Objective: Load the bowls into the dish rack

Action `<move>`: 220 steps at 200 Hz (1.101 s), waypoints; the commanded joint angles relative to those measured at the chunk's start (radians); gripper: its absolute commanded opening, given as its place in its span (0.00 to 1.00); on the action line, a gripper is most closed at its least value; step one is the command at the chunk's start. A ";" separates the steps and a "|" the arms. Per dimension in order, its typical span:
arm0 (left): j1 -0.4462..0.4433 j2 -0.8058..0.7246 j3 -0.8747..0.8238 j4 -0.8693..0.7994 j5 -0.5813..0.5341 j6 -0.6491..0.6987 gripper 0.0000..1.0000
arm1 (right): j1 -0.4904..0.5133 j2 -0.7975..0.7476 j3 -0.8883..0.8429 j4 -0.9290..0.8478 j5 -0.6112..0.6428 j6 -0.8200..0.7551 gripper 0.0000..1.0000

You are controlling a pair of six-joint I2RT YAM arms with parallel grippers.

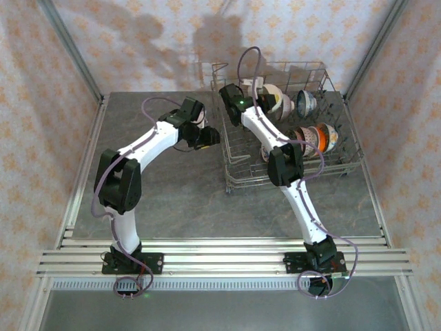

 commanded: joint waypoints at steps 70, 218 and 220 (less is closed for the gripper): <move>-0.011 -0.120 -0.102 0.076 -0.053 -0.071 0.44 | 0.043 0.004 0.061 -0.074 -0.031 0.002 0.09; -0.087 -0.021 0.008 -0.100 -0.071 0.183 0.44 | 0.048 -0.177 0.093 -0.356 -0.094 0.228 0.00; -0.089 -0.020 0.009 -0.103 -0.070 0.187 0.44 | 0.047 -0.181 0.093 -0.359 -0.093 0.229 0.00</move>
